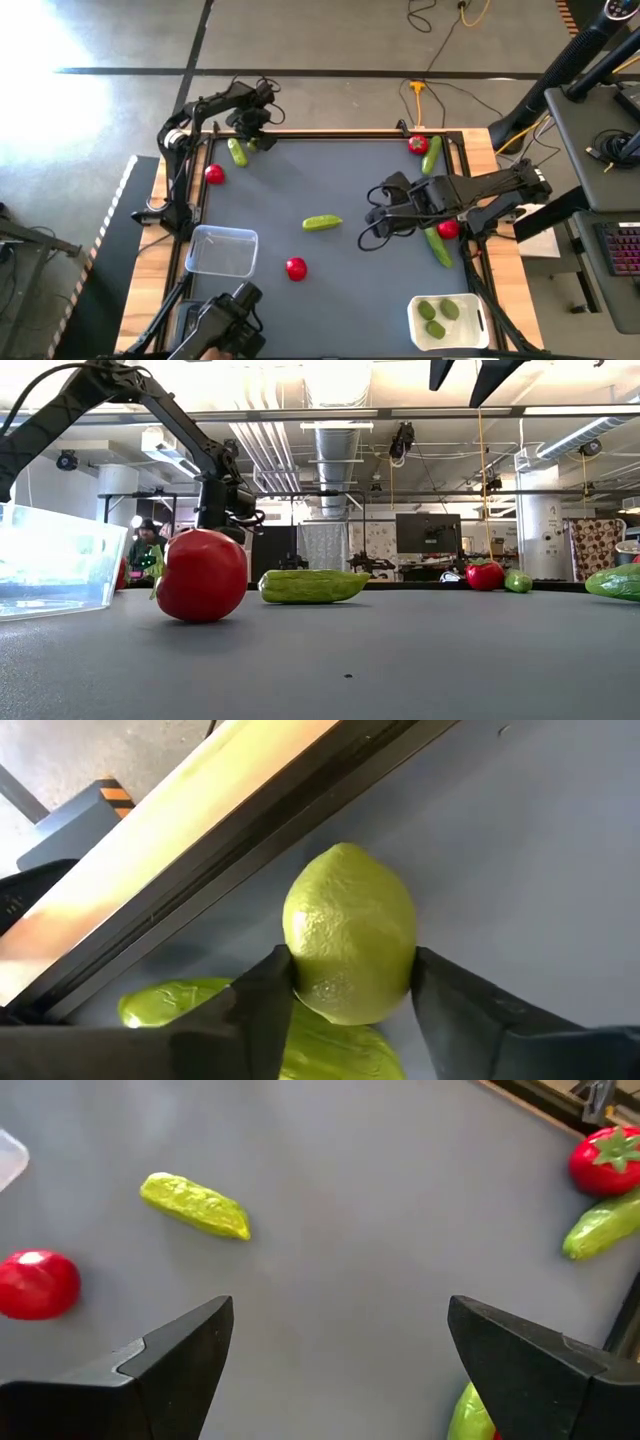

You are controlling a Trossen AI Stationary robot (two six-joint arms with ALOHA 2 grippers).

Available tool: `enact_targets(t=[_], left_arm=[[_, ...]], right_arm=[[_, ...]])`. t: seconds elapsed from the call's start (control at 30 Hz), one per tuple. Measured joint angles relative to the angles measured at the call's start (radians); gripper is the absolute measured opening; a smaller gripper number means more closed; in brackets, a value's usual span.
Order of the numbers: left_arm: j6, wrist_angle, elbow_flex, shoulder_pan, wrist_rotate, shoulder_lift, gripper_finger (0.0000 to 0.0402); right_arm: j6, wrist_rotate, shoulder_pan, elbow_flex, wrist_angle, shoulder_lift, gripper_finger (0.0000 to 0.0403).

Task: Sort produce into baskets
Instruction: Put the lime into the white bin

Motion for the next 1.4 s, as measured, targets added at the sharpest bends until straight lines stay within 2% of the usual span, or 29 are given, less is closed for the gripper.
enact_targets(t=[0.13,0.33,0.53,0.7,0.83,0.9,0.97,1.17,1.3,1.4], left_arm=[[0.026,-0.027,-0.001,0.0,0.0,-0.006,0.0132],[0.055,-0.085,0.013,-0.016,0.005,-0.094,0.0122],[0.034,-0.061,-0.012,-0.097,0.265,-0.299,0.012],[0.0,0.041,-0.059,-0.261,0.292,-0.439,0.012],[-0.011,0.16,-0.132,-0.453,0.294,-0.501,0.0119],[-0.084,0.224,-0.174,-0.553,0.295,-0.51,0.0119],[-0.169,0.278,-0.206,-0.651,0.296,-0.505,0.0119],[-0.272,0.521,-0.304,-0.889,0.291,-0.491,0.0119],[-0.384,0.637,-0.33,-0.944,0.337,-0.432,0.0119],[-0.42,0.7,-0.332,-0.962,0.327,-0.354,0.0119]], right_arm=[[0.0,-0.028,0.002,0.0,-0.001,0.0,0.0361],[-0.024,-0.042,0.002,0.0,-0.001,0.0,0.0361],[-0.071,-0.04,0.002,0.0,-0.001,0.0,0.0361],[-0.077,-0.039,0.007,-0.006,-0.008,0.002,0.0361],[-0.072,-0.055,0.013,-0.033,-0.008,0.003,0.0361],[-0.072,-0.082,0.018,-0.047,-0.008,0.003,0.0361],[-0.072,-0.108,0.032,-0.065,-0.009,0.003,0.0361],[-0.057,-0.137,0.15,-0.146,0.039,0.003,0.0361],[0.025,-0.146,0.236,-0.221,0.12,0.003,0.0361],[0.065,-0.204,0.272,-0.286,0.22,0.003,0.0361]])
